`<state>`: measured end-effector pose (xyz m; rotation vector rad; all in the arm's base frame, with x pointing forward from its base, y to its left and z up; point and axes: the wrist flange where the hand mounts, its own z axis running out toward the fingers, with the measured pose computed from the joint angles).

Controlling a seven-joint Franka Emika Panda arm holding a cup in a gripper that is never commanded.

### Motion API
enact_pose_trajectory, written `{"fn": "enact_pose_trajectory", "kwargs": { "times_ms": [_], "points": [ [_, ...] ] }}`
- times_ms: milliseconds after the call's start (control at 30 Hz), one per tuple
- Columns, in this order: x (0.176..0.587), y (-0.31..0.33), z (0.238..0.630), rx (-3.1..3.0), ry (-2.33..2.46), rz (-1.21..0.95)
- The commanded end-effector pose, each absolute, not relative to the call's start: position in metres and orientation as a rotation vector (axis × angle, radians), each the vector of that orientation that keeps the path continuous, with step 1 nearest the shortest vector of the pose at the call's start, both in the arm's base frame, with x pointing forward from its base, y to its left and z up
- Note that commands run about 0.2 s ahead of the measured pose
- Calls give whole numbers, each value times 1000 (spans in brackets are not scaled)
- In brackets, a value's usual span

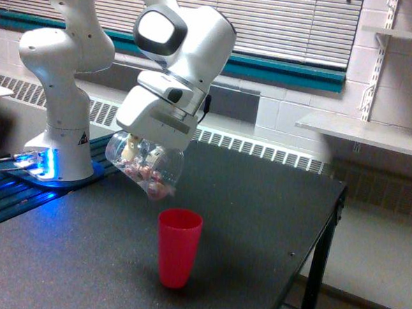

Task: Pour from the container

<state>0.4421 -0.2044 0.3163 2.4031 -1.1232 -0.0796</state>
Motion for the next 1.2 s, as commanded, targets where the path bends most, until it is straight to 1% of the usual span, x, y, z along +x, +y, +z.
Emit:
{"fn": "enact_pose_trajectory", "kwargs": {
  "times_ms": [33,367,433,500,600,667,767,833,1033,1200],
  "points": [
    [450,-198,318,2375,-1136,-97],
    [451,-209,316,2376,-1132,-139],
    [456,-201,320,2368,-1112,-165],
    [453,-211,320,2381,-1087,-185],
    [449,-206,317,2373,-1073,-170],
    [444,-224,319,2420,-1025,-195],
    [445,-215,329,2425,-992,-207],
    [437,-216,329,2432,-1003,-211],
    [438,-203,332,2439,-1021,-128],
    [426,-214,329,2469,-1044,-67]
  ]
}}
